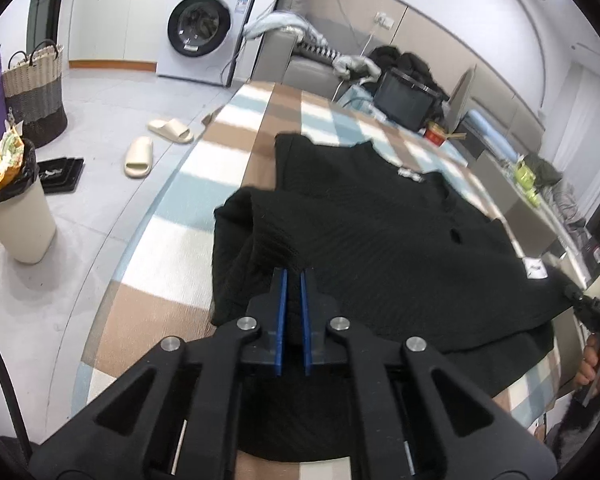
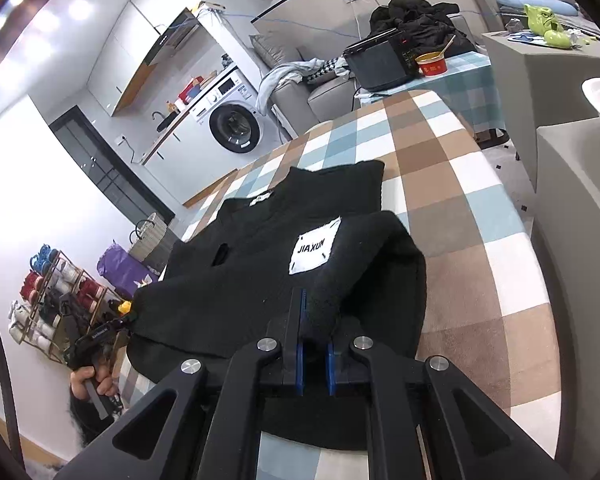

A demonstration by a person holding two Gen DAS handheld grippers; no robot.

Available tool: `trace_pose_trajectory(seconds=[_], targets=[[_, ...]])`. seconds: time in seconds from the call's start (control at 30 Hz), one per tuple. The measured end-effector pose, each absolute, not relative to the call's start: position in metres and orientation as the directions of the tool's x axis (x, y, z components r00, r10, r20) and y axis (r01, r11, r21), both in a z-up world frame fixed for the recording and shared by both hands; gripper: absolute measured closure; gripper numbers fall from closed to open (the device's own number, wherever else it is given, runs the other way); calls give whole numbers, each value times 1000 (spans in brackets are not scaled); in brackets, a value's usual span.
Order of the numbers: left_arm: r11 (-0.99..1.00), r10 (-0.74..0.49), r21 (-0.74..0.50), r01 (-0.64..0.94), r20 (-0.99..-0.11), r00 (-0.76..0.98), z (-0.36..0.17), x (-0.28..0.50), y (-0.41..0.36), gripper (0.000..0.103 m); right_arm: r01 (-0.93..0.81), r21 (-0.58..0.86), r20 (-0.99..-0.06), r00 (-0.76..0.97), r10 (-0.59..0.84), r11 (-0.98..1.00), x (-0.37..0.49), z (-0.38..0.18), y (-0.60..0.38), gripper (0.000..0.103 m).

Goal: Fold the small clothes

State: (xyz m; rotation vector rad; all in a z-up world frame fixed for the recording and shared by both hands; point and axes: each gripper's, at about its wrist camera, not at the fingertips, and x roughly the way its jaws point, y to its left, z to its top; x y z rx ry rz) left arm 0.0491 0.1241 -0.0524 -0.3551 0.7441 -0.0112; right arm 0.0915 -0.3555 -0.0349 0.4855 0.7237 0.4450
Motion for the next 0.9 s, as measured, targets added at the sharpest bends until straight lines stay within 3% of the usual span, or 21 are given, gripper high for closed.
trace_pose_trajectory(seconds=[0.3, 0.9], targets=[[945, -140, -318, -77, -605, 783, -14, 49, 119, 100, -225, 572, -477, 690, 544, 788, 94, -22, -360, 95], [932, -151, -353, -84, -589, 794, -4, 63, 130, 100, -200, 601, -452, 713, 536, 773, 105, -17, -363, 95]])
